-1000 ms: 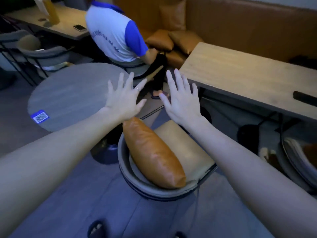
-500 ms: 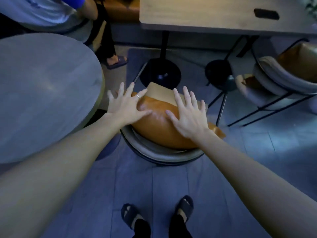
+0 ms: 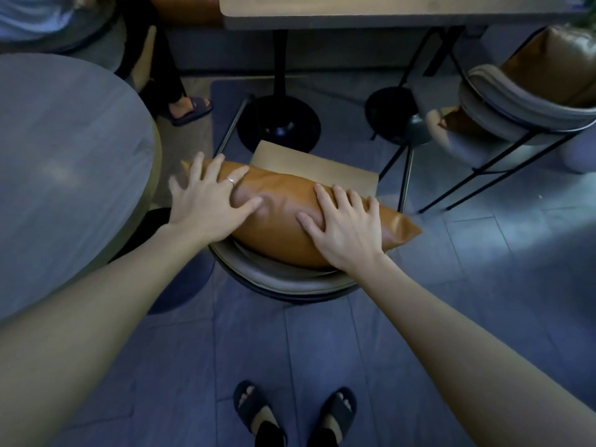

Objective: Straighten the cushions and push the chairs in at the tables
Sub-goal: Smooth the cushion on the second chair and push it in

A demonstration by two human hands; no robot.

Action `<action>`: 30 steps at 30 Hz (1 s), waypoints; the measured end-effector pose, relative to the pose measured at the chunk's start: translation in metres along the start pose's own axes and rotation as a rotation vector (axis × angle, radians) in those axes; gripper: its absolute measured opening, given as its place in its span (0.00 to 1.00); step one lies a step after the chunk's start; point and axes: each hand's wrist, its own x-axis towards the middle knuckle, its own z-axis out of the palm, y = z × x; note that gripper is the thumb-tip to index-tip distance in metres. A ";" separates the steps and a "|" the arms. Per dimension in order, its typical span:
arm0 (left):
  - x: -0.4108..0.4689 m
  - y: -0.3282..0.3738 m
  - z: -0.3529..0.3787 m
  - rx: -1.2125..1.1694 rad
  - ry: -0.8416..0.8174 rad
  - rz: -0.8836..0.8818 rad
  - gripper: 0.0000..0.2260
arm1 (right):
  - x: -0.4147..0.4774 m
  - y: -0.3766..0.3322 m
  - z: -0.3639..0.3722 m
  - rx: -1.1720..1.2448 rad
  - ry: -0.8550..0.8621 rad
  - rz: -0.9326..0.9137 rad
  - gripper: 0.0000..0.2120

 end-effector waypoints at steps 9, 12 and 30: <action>-0.030 -0.012 0.019 -0.702 0.262 -0.577 0.47 | -0.039 0.078 -0.036 0.209 0.231 0.187 0.36; -0.028 -0.008 0.040 -0.928 0.109 -0.710 0.46 | -0.065 0.089 -0.033 0.392 0.212 0.385 0.43; 0.001 -0.034 0.091 -1.291 -0.083 -0.758 0.32 | -0.077 0.025 0.086 1.461 -0.130 1.058 0.43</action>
